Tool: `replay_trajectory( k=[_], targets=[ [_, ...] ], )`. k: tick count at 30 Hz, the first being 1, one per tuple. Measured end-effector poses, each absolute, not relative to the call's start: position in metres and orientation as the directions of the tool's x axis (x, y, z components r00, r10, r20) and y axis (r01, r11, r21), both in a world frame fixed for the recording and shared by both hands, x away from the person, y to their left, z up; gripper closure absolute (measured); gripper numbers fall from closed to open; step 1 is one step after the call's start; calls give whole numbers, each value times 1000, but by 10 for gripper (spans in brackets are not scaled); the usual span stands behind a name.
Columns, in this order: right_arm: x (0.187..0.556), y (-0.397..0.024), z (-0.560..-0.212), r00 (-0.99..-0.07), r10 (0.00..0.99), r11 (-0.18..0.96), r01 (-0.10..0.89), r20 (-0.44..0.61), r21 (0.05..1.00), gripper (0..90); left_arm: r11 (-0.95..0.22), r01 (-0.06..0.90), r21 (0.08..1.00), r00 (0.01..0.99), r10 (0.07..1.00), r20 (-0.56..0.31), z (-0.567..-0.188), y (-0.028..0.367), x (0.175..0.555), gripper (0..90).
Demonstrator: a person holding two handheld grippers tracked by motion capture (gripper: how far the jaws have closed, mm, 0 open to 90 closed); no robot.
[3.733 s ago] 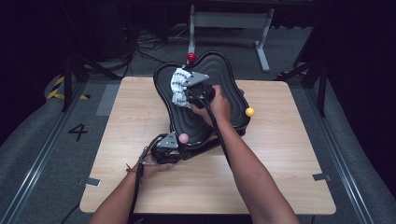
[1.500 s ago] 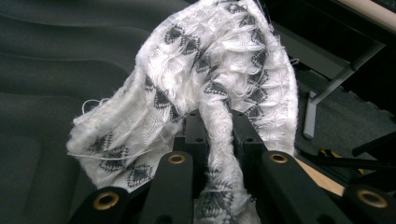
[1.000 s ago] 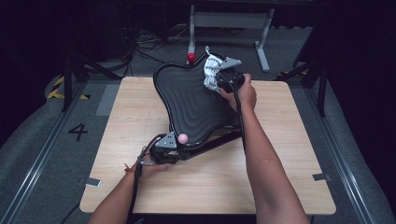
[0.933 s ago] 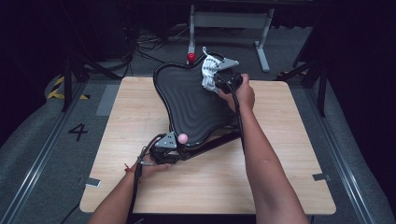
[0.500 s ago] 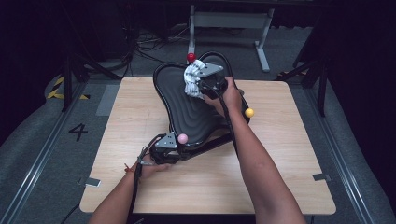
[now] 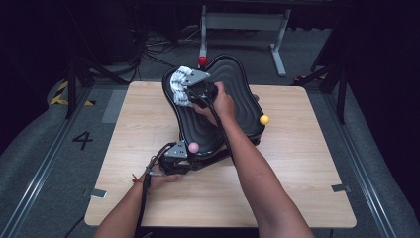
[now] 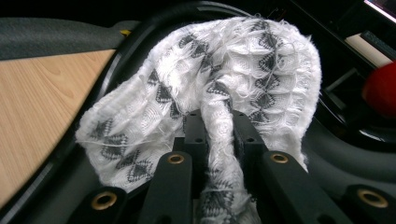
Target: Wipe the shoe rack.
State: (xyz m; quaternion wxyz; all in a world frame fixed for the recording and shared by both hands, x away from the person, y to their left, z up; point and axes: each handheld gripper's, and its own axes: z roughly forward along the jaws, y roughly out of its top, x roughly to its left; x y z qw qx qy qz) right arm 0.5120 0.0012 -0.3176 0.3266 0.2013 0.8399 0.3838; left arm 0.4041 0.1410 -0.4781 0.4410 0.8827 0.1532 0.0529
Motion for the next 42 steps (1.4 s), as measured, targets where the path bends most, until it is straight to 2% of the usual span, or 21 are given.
replay_trajectory(
  k=[8,21,30,36,40,42],
  targets=[
    [506,17,-318,-729,559,633,67,-396,772,798,-565,220,795,948,316,-37,-478,141,404,742],
    [503,-2,-323,-731,553,635,58,-400,770,797,-565,227,793,947,319,-44,-478,141,404,742],
    [519,-37,-321,-645,631,643,123,-431,756,802,-562,227,796,946,321,-44,-478,141,404,742],
    [531,-63,-321,-595,691,609,175,-410,773,805,-562,227,796,946,320,-44,-478,141,404,743],
    [538,-79,-322,-539,718,617,201,-440,760,807,-563,227,794,946,321,-43,-478,141,404,743],
    [541,-89,-323,-525,742,595,226,-418,772,807,-565,229,793,946,323,-43,-478,141,404,743]
  ],
)
